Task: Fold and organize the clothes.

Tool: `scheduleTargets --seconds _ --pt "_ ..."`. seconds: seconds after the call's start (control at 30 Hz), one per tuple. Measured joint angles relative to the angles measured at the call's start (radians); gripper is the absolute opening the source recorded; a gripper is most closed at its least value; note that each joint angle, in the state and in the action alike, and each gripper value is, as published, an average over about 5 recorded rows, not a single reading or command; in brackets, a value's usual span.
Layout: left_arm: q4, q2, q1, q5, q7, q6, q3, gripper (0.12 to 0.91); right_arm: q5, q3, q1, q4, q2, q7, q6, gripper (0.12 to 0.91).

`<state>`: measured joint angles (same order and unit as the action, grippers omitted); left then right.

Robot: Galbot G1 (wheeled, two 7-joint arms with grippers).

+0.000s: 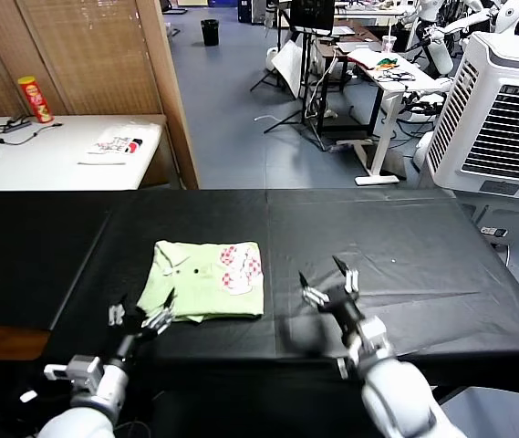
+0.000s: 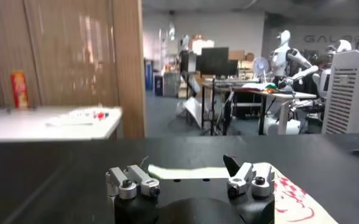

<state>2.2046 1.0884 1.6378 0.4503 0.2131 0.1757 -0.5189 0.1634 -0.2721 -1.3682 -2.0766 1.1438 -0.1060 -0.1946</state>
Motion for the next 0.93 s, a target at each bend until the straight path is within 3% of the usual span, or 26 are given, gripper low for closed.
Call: scheduleTargets --seconds 0.23,0.4,0.6,0.93 --pt "0.042 -0.059 0.118 0.076 0.055 -0.009 -0.046 0.798 -0.016 -0.14 -0.306 -0.174 0.021 -0.034 0.042 0.798" --pt "0.08 -0.082 0.21 0.147 0.083 0.03 -0.098 0.798 -0.003 -0.23 -0.476 -0.265 0.054 -0.076 0.008 0.798" --pt "0.135 -0.083 0.302 0.203 0.091 0.066 -0.147 0.798 0.027 -0.27 -0.596 -0.334 0.083 -0.127 -0.076 0.798" --pt "0.172 -0.07 0.324 0.208 0.092 0.09 -0.161 0.798 0.03 -0.283 -0.641 -0.359 0.09 -0.131 -0.091 0.798"
